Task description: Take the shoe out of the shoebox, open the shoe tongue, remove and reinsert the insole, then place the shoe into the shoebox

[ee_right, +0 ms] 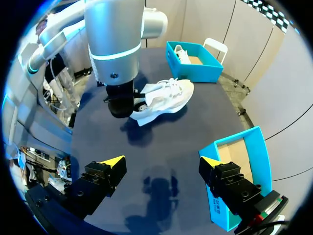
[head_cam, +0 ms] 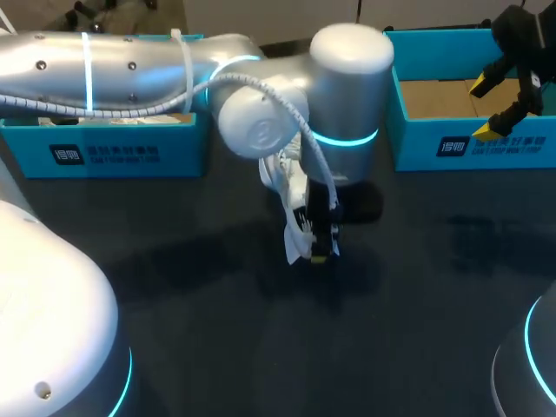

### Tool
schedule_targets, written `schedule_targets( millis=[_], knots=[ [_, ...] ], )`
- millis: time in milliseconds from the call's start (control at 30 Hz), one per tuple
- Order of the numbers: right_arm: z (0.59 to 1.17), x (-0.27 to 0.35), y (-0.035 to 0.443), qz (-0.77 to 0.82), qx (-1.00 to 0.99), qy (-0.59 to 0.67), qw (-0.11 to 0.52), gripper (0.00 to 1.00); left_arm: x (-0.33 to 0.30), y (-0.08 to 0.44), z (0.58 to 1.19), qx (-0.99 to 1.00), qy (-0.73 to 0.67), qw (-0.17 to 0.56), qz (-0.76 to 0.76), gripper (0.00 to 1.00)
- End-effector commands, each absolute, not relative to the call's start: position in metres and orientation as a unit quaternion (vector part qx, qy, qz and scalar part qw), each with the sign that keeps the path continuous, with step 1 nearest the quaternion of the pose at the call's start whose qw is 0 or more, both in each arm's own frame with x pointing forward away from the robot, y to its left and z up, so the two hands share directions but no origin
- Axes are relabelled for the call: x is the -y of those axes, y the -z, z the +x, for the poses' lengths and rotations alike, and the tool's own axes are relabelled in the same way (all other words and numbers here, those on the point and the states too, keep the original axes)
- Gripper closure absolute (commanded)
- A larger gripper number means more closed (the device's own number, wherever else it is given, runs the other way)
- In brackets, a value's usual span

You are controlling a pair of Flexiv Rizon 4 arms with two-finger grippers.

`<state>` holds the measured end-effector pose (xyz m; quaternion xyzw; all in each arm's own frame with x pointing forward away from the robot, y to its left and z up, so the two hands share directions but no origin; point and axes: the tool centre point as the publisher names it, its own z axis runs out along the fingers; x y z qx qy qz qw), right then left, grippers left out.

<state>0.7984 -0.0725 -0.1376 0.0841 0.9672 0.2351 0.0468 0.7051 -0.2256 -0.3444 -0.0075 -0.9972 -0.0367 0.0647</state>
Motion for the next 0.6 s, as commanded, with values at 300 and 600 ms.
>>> schedule_targets(
  millis=[300, 600],
  knots=[
    [0.800, 0.072, 0.138, 0.085, -0.967, -0.234, 0.046, 0.00, 0.202, 0.279, 0.713, 0.996, 0.032, 0.082, -0.016, 1.00],
    [0.800, 0.072, 0.138, 0.085, -0.967, -0.234, 0.046, 0.00, 0.191, 0.250, 0.717, 0.993, 0.025, 0.106, -0.042, 1.00]
  ],
)
